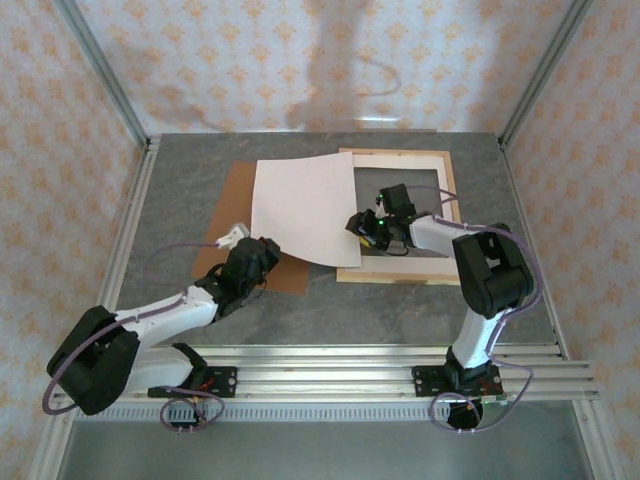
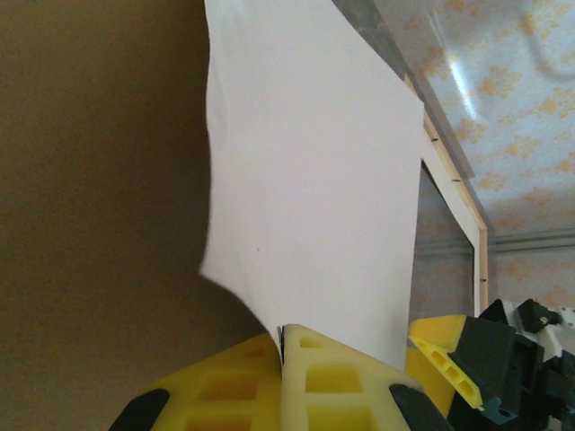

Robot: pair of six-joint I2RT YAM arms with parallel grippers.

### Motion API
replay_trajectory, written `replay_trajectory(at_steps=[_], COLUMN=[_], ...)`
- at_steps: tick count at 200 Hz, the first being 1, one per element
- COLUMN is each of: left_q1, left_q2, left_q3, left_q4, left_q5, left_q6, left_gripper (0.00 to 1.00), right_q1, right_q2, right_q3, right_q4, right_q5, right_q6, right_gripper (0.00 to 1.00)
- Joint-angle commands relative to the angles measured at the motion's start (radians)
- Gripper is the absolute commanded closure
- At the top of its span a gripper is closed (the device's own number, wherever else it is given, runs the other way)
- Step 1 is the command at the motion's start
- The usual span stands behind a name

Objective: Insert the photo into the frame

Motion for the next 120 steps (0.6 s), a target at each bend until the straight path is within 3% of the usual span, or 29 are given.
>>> replay_trajectory(at_steps=[1,45,91,111,120], left_q1=[0.001,0.000,0.001,0.000,0.001], left_q2=[0.012,0.017,0.022,0.019,0.018], left_q3=[-0.008,-0.006,-0.003,0.005,0.009], left_q4=[0.016,0.015,0.006,-0.002,-0.007], left_q5=[-0.006,0.000,0.007,0.005,0.005], left_q6=[-0.012,-0.010,-0.009,-0.005,0.000], left_gripper=[1.00,1.00,1.00,0.91,0.85], right_q1=[0.001,0.000,0.000,0.000,0.000], right_q2=[-0.004,0.011,-0.002,-0.012,-0.019], right_q3=[0.021,0.021,0.038,0.071,0.088], right_q4=[0.018,0.025,-0.003,-0.072,-0.111], right_q5=[-0.011,-0.018,-0.020,-0.011,0.006], right_q6=[-0.004,-0.008,-0.055,-0.127,-0.165], right_gripper=[0.58,0.60,0.83,1.00,1.00])
